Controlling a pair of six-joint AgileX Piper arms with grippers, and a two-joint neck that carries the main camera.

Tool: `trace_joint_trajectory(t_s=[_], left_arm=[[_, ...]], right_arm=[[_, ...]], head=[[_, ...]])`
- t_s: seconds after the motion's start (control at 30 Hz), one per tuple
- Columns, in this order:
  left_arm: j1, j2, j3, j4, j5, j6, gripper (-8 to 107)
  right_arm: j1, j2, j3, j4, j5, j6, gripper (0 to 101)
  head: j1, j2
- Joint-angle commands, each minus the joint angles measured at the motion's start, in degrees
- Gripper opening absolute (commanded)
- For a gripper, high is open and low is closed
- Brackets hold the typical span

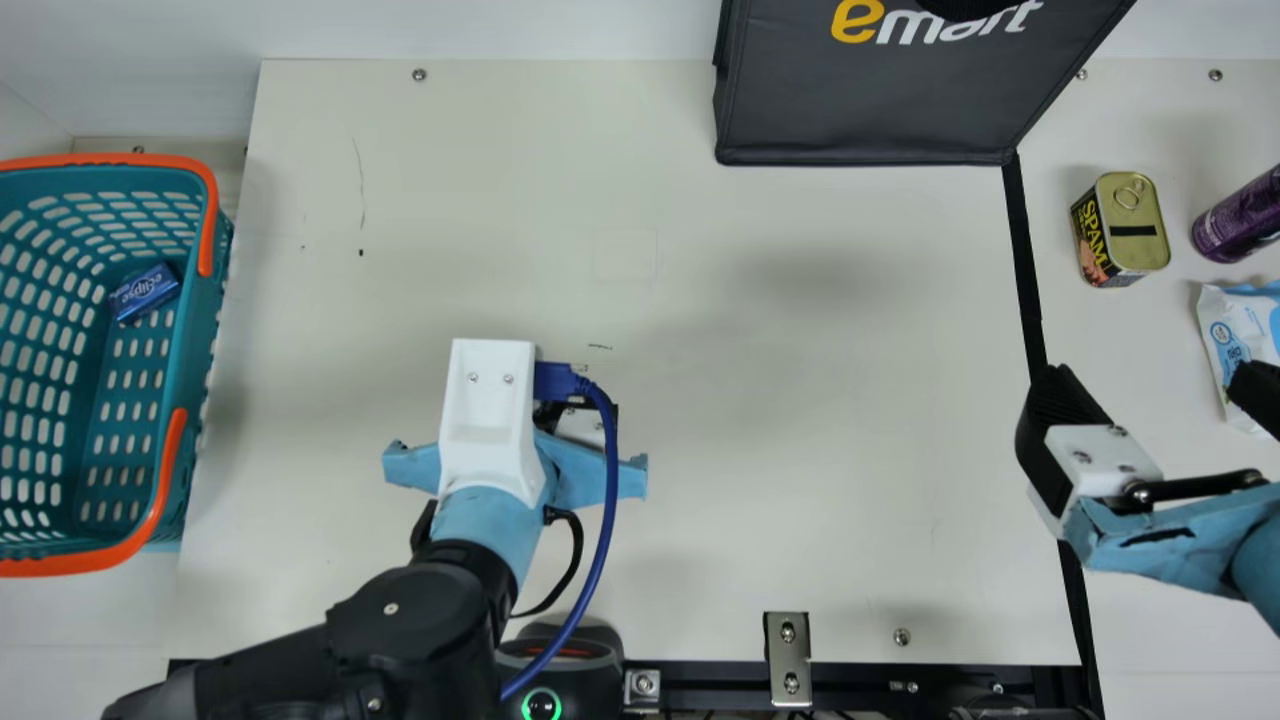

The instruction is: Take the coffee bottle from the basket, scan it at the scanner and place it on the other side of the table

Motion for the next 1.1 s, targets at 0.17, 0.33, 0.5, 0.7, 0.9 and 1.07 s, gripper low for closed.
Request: trace_joint_trajectory(t_s=[0.17,0.33,0.5,0.7,0.9,1.07], left_arm=[[0.2,-3.0,0.4,-3.2,-4.5,9.9,-8],[1.1,-6.2,1.3,-7.4,-8.5,21.8,-8],[2.9,-9.5,3.0,-13.6,-12.3,35.9,-8],[5.5,-13.1,5.1,-20.8,-15.5,52.9,-8],[8.7,-16.0,6.3,-29.0,-17.3,69.3,-8],[11.8,-17.9,6.6,-37.4,-17.6,82.9,-8]], right_arm=[[0.0,0.0,0.0,0.0,0.0,0.0,95],[0.0,0.0,0.0,0.0,0.1,0.0,95],[0.0,0.0,0.0,0.0,0.0,0.0,95],[0.0,0.0,0.0,0.0,0.0,0.0,95],[0.0,0.0,0.0,0.0,0.0,0.0,95],[0.0,0.0,0.0,0.0,0.0,0.0,95]], head=[[-1.7,0.2],[-1.7,0.2],[-1.7,0.2],[-1.7,0.2],[-1.7,0.2],[-1.7,0.2]])
